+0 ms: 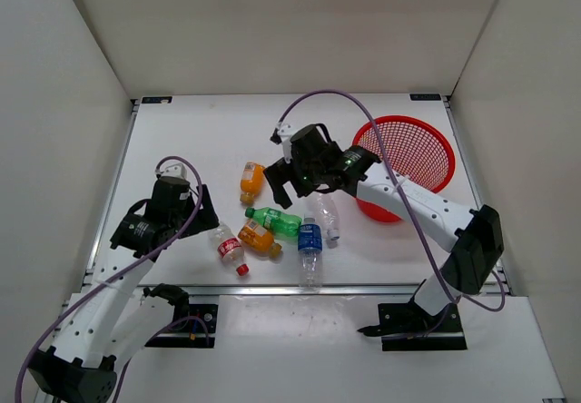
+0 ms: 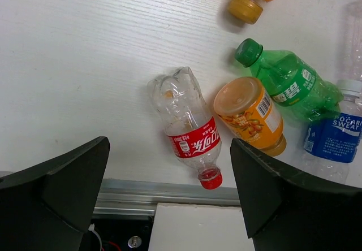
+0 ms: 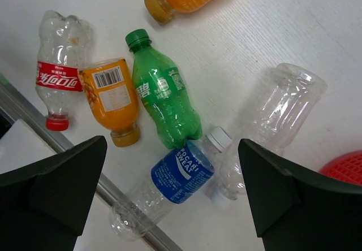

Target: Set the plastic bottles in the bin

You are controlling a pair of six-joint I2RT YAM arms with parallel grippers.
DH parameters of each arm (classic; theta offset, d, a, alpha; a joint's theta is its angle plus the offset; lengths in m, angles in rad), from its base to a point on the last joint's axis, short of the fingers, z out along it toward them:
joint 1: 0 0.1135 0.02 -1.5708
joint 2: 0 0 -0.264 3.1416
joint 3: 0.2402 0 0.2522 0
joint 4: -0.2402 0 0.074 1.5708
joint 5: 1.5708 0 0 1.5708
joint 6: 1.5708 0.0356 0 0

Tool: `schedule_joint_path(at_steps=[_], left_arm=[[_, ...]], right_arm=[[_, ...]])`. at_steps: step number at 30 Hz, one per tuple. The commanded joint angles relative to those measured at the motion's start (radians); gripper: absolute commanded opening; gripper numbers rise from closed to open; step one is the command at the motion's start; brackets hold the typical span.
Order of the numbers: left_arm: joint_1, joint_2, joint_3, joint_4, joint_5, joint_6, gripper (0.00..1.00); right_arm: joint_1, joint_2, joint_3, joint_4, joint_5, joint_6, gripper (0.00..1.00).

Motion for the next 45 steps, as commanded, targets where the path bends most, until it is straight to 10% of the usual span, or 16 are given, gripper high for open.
schedule_joint_path(at_steps=[1,27,30,39,45], left_arm=[[0.004,-0.028,0.019,-0.022,-0.021,-0.021,0.99],[-0.017,-0.025,-0.096,0.061,0.062,-0.099,0.99],[-0.02,-0.02,-0.104,0.06,0.05,-0.107,0.98],[-0.022,0.01,-0.173,0.168,0.065,-0.161,0.99],[-0.065,0.113,-0.194,0.24,0.064,-0.187,0.99]], right_arm=[[0.015,0.044,0.084,-0.055,0.109,-0.039,0.99],[-0.151,0.233,-0.193,0.248,0.246,0.127,0.99],[-0.162,0.242,-0.239,0.296,0.221,0.159,0.91],[-0.117,0.201,0.012,0.212,0.324,0.02,0.16],[-0.059,0.029,0.172,0.186,0.393,-0.079,0.17]])
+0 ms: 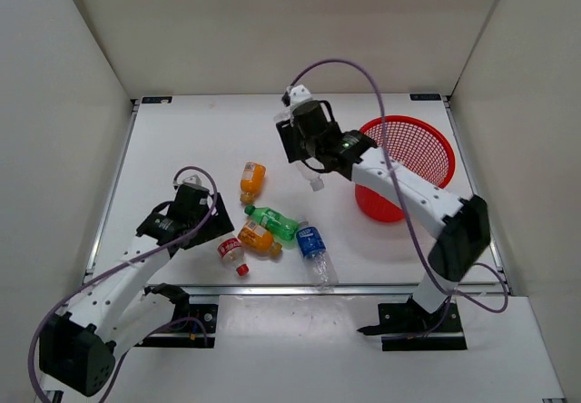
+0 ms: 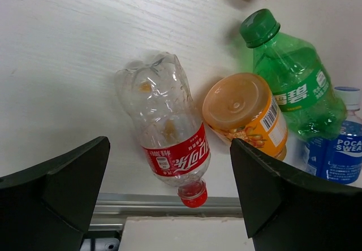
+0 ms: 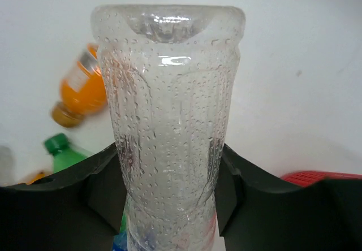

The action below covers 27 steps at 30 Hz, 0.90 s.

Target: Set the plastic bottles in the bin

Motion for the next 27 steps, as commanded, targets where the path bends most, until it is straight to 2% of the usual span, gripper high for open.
schedule_joint_path(at_steps=[1,5,10,14,16,17,19,21,23,26,27], left_arm=[[-0.022,0.046,-0.017,0.066,0.002,-0.02,0.98],[-0.023,0.083,-0.056,0.087,0.0,-0.034,0.99],[-0.048,0.11,-0.071,0.149,-0.003,-0.076,0.99],[-0.036,0.13,-0.089,0.211,0.023,-0.088,0.99],[-0.042,0.146,-0.105,0.219,0.016,-0.097,0.99],[-0.045,0.159,-0.099,0.221,0.007,-0.102,0.99],[-0.056,0.181,-0.109,0.241,0.016,-0.108,0.99],[-0.06,0.201,-0.12,0.259,0.028,-0.114,0.98],[-0.074,0.211,-0.116,0.267,0.017,-0.119,0.99],[-0.08,0.227,-0.122,0.267,0.006,-0.119,0.93],[-0.08,0.224,-0.12,0.271,0.006,-0.116,0.88]], right_arm=[[0.027,-0.191,0.058,0.017,0.114,-0.093,0.17],[-0.028,-0.325,-0.016,0.022,0.24,-0.11,0.17],[-0.274,-0.477,-0.141,0.051,0.182,-0.102,0.18],[-0.436,-0.518,-0.267,0.09,0.088,-0.097,0.21],[-0.522,-0.514,-0.293,0.053,0.033,-0.081,0.34],[-0.543,-0.515,-0.313,0.036,0.007,-0.071,0.48],[-0.539,-0.553,-0.34,0.037,0.008,-0.061,0.65],[-0.517,-0.579,-0.36,0.05,0.034,-0.068,0.92],[-0.491,-0.598,-0.327,0.012,0.064,-0.07,0.99],[-0.478,-0.638,-0.267,-0.05,0.102,-0.071,0.99],[-0.474,-0.646,-0.255,-0.067,0.113,-0.059,0.99]])
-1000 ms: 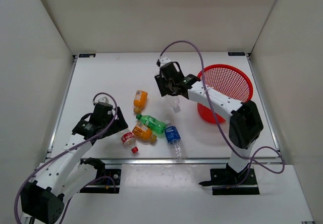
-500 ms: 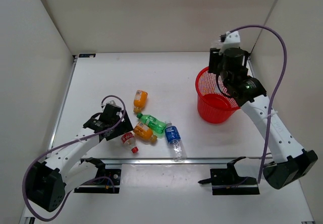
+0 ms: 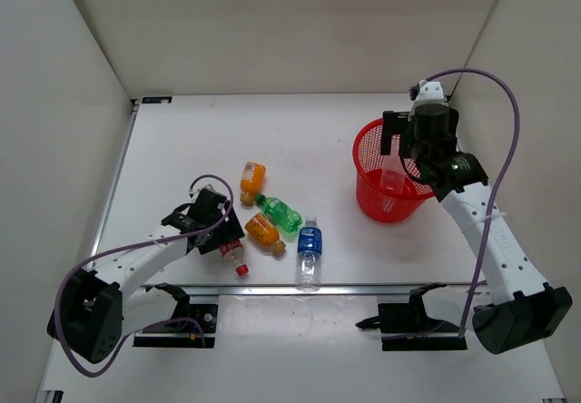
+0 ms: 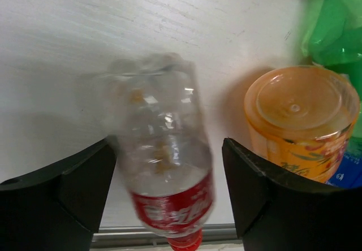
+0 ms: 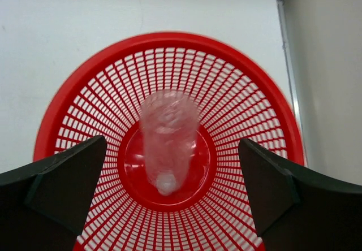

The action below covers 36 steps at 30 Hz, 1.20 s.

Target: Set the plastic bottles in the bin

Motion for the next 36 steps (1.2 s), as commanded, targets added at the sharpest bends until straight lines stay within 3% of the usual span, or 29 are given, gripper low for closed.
schedule_joint_path(at_steps=[1,4,7,11,16,18,26,29,31,35,36], left_arm=[[0.001,-0.016,-0.018,0.04,0.001,-0.009,0.83],[0.001,-0.039,0.009,0.017,-0.026,-0.007,0.53],[0.031,-0.074,0.075,-0.014,-0.055,0.026,0.41],[0.009,-0.065,0.291,-0.098,-0.119,0.106,0.37],[-0.142,0.089,0.666,-0.022,-0.069,0.215,0.39],[-0.216,0.245,0.826,0.024,-0.089,0.269,0.41],[-0.425,0.835,1.691,-0.008,-0.058,0.393,0.43],[-0.463,0.973,1.834,0.004,-0.043,0.41,0.42],[-0.477,1.007,1.833,0.061,-0.046,0.398,0.44],[-0.476,1.035,1.83,0.086,-0.006,0.398,0.6],[-0.48,1.035,1.848,0.083,-0.005,0.396,0.82]], right_arm=[[0.015,-0.093,0.095,-0.043,0.07,0.031,0.99],[-0.003,-0.159,0.097,-0.103,0.116,0.045,0.99],[-0.08,-0.222,0.089,-0.173,0.129,0.064,1.0],[-0.259,-0.315,0.027,-0.186,0.19,0.087,0.99],[-0.566,-0.385,-0.093,-0.176,0.151,0.118,1.0],[-0.629,-0.406,-0.138,-0.167,0.12,0.129,0.99],[-0.573,-0.446,-0.195,-0.155,0.049,0.189,0.99],[-0.55,-0.446,-0.195,-0.161,0.026,0.189,0.99],[-0.539,-0.448,-0.191,-0.166,0.022,0.172,0.99],[-0.51,-0.44,-0.173,-0.17,-0.006,0.129,0.99],[-0.487,-0.432,-0.144,-0.184,-0.018,0.112,0.99]])
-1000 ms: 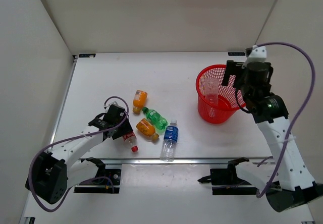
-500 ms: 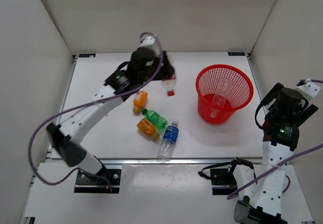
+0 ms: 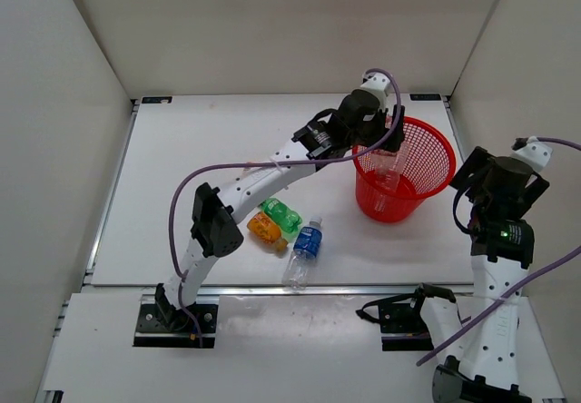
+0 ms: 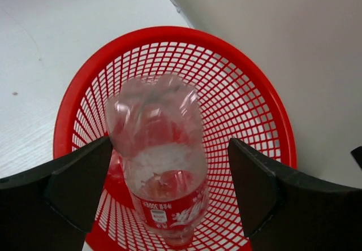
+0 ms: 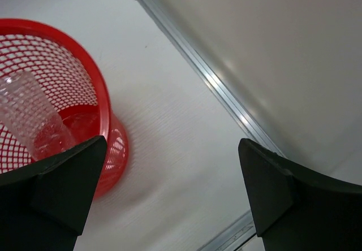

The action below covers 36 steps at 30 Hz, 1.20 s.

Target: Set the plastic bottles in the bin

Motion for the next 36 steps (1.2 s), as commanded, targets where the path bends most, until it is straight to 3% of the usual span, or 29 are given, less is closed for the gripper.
schedule_joint_path(at_steps=[1,5,8,10,13,16,20,27,32,36], left_arm=[[0.007,-0.07,0.072,0.024,0.024,0.031,0.98],[0.006,-0.192,0.013,-0.012,-0.033,0.088,0.99],[0.046,-0.382,-0.219,-0.048,-0.059,0.085,0.99],[0.098,-0.537,-0.513,-0.063,-0.094,0.066,0.98],[0.18,-0.789,-0.88,-0.08,-0.151,-0.001,0.99],[0.315,-1.057,-1.165,-0.189,-0.119,-0.118,0.98],[0.481,-1.3,-1.45,-0.272,-0.056,-0.193,0.99],[0.56,-1.525,-1.547,-0.422,-0.043,-0.264,0.98],[0.549,-1.518,-1.547,-0.425,-0.034,-0.239,0.99],[0.535,-1.507,-1.553,-0.414,-0.022,-0.231,0.98]], right_arm=[[0.046,0.015,0.091,-0.004,-0.041,-0.048,0.99],[0.237,0.104,0.243,-0.073,-0.022,-0.09,0.99],[0.486,0.19,0.359,-0.099,0.04,-0.079,0.99],[0.781,0.255,0.398,-0.114,0.141,-0.065,0.99],[1.072,0.411,0.455,-0.136,0.319,-0.08,1.0],[1.092,0.616,0.53,-0.161,0.038,-0.018,0.99],[1.214,0.715,0.418,-0.046,0.009,0.054,0.99],[1.259,0.802,0.181,0.005,-0.115,0.331,0.99],[1.255,0.807,0.038,0.126,-0.149,0.43,0.99],[1.21,0.819,-0.08,0.288,-0.159,0.42,0.99]])
